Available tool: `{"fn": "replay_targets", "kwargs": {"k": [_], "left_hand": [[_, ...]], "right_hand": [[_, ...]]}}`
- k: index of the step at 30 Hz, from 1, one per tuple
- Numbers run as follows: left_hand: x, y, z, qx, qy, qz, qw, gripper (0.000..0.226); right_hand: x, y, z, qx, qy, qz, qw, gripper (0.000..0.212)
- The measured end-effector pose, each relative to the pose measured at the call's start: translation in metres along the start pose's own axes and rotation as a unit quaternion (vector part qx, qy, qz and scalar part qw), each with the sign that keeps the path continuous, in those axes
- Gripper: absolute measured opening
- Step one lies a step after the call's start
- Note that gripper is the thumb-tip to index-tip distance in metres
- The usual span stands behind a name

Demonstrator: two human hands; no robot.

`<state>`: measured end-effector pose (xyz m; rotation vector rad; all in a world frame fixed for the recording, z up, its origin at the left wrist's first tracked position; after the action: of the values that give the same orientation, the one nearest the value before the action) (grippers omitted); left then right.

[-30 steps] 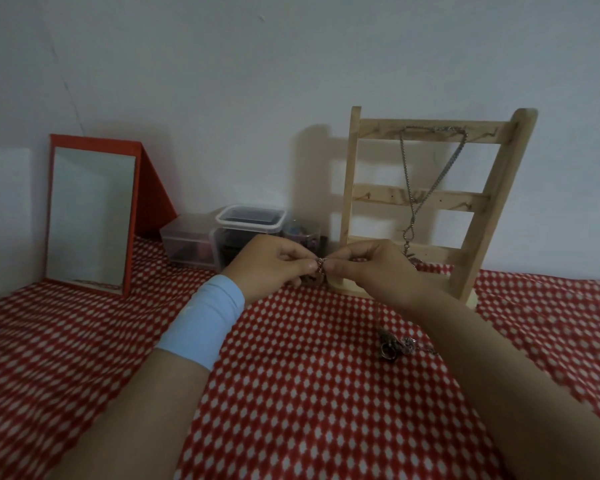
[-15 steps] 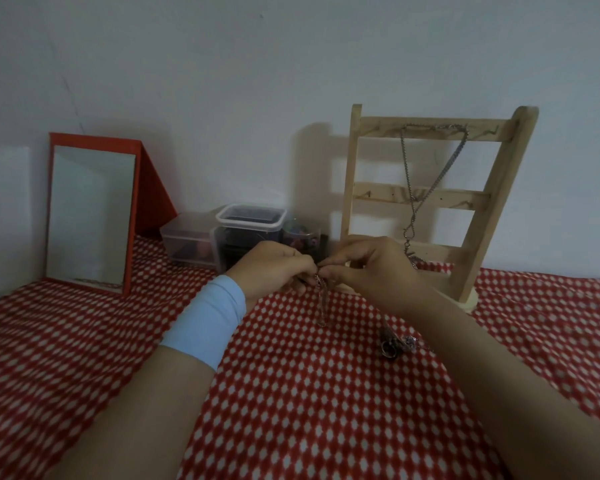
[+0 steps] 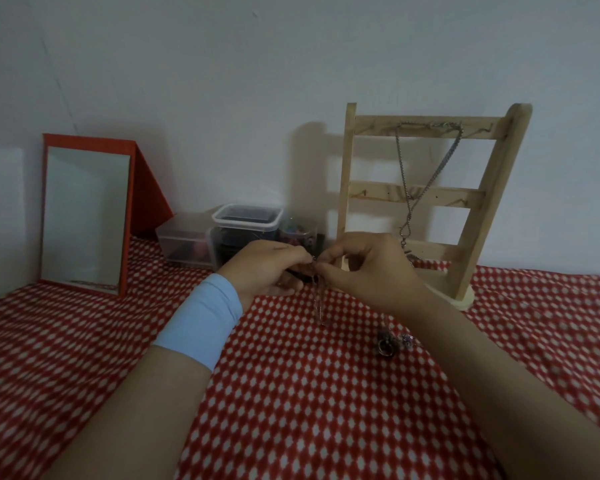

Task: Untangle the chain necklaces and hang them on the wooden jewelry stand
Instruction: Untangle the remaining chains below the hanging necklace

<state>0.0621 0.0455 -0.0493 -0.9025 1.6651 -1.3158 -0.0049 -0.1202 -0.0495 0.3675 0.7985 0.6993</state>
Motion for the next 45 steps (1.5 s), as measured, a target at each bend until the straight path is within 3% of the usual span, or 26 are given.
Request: {"fn": "replay_targets", "kwargs": {"k": [9, 16, 22, 27, 30, 37, 41, 45], "left_hand": [[-0.001, 0.006, 0.005, -0.023, -0.029, -0.010, 0.999, 0.009], [0.004, 0.007, 0.003, -0.047, 0.016, -0.044, 0.998, 0.009], [0.004, 0.005, 0.006, -0.039, -0.041, -0.003, 0.998, 0.013], [0.008, 0.007, 0.004, -0.024, 0.005, -0.038, 0.999, 0.017], [0.007, 0.008, 0.006, -0.014, -0.006, -0.007, 1.000, 0.016], [0.008, 0.010, 0.006, -0.035, 0.004, -0.030, 0.999, 0.015], [0.009, 0.010, 0.007, -0.016, -0.001, 0.040, 0.999, 0.015], [0.012, 0.009, 0.007, -0.003, -0.001, 0.081, 0.997, 0.018]], "right_hand": [[0.001, 0.008, 0.001, -0.063, 0.000, -0.099, 0.993, 0.006], [0.002, -0.001, 0.002, -0.013, 0.012, -0.057, 0.998, 0.009], [0.004, 0.002, -0.001, -0.107, -0.063, -0.087, 0.988, 0.012], [0.001, 0.008, -0.001, -0.119, -0.059, -0.101, 0.986, 0.018], [0.001, 0.008, 0.000, -0.133, -0.061, -0.141, 0.979, 0.019], [0.006, 0.007, 0.004, -0.098, 0.008, -0.168, 0.981, 0.009], [0.010, 0.008, 0.000, -0.090, 0.062, -0.199, 0.974, 0.010], [0.009, 0.005, -0.003, -0.027, 0.050, -0.169, 0.984, 0.011]]}}
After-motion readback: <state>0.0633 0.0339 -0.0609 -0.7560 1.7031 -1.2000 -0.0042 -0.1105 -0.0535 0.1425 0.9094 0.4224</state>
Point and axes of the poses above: each hand's wrist, its own z-axis towards the middle knuckle, its own x-axis out of the palm, y = z × x, the point moved 3 cm from there along z, towards the middle knuckle, and after that the axes turned 7 degrees about -y, right-handed, at the moved point
